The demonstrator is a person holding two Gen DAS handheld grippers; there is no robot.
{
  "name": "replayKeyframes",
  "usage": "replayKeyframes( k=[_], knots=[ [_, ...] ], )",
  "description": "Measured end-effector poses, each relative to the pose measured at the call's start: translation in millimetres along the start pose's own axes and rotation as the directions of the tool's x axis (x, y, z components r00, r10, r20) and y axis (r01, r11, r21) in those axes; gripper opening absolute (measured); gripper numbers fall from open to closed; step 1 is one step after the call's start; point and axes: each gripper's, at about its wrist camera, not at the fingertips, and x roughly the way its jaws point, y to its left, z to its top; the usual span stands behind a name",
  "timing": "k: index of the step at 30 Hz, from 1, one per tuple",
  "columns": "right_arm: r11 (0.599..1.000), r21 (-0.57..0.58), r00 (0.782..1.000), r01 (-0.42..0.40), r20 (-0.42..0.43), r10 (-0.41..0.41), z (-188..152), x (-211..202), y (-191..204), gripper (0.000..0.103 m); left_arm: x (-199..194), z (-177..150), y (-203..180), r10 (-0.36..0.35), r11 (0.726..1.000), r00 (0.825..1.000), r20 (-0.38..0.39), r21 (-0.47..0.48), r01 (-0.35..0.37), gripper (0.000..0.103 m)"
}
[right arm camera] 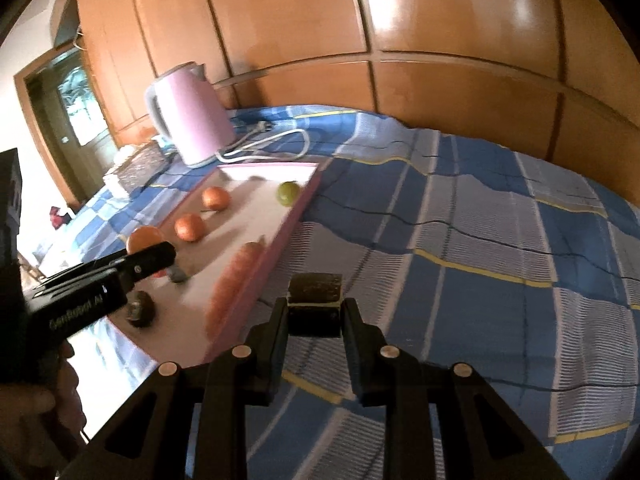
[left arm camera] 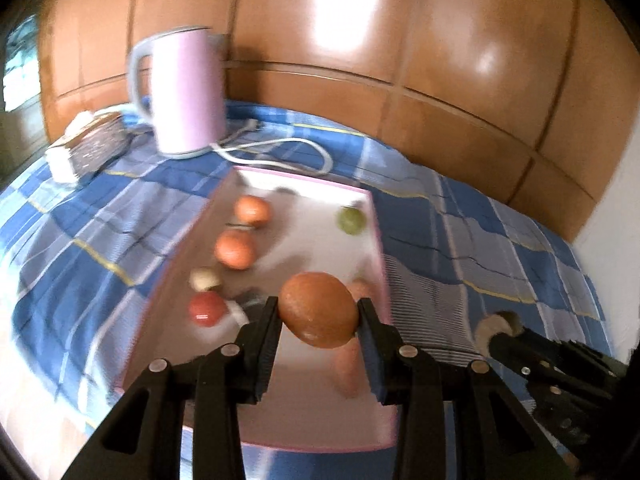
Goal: Organize fruits
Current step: 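Lift the tangerine and slice and carry both grippers over the tray, then lower the slice and tangerine into the tray and open both grippers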
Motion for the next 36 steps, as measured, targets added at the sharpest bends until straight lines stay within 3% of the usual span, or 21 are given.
replayKeyframes(
  k=[10, 18, 36],
  knots=[
    [0.989, -0.055, 0.99, -0.139, -0.031, 0.137, 19.3, 15.5, 37.6, 0.026, -14.2, -0.2, 55.9, 0.066, 0.993, 0.998, 0.013, -0.095, -0.064, 0.038],
    [0.978, -0.081, 0.98, -0.192, -0.067, 0.187, 38.7, 36.4, 61.5, 0.026, -6.9, 4.8, 44.9, 0.053, 0.997, 0.999, 0.011, -0.063, -0.052, 0.038],
    [0.976, -0.062, 0.975, -0.21, -0.085, 0.204, 64.4, 68.0, 62.6, 0.026, 15.1, 13.1, 32.8, 0.045, 0.999, 0.999, 0.001, -0.024, -0.045, 0.038]
  ],
)
